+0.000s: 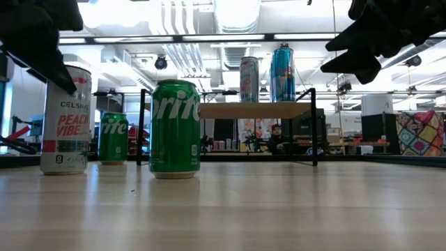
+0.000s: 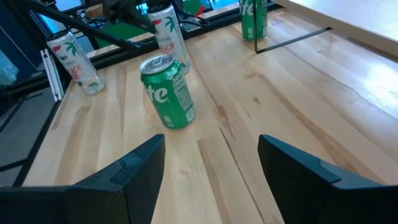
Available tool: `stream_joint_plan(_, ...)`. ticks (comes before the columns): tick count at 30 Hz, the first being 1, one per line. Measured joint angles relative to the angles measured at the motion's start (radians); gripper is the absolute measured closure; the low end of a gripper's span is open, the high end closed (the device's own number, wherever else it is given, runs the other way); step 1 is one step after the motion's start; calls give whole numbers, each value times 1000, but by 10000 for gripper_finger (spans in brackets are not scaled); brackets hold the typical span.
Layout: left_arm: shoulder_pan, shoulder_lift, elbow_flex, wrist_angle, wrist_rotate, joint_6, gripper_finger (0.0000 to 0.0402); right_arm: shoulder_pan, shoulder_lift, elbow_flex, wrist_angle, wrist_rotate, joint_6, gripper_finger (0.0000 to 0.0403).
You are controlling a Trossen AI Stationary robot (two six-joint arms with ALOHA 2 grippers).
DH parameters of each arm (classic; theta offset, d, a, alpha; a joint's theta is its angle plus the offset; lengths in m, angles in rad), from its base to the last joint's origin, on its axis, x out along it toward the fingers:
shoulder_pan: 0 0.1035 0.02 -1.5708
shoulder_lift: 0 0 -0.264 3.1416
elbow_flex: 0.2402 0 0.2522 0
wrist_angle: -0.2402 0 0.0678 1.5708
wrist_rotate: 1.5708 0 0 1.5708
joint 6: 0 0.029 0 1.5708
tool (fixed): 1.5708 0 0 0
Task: Sort soda cans
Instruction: Put the top white-pink soda can on the shelf and align it with other white-pink soda can
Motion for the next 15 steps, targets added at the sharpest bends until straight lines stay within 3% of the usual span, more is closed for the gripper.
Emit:
stream_joint_plan(10,10,-34,-5,6,0,-5,161,0,0,0,7,0,-1,156)
stream_joint_plan(15,55,-68,46,25,-20,105,166,0,0,1,7,2,-29,156)
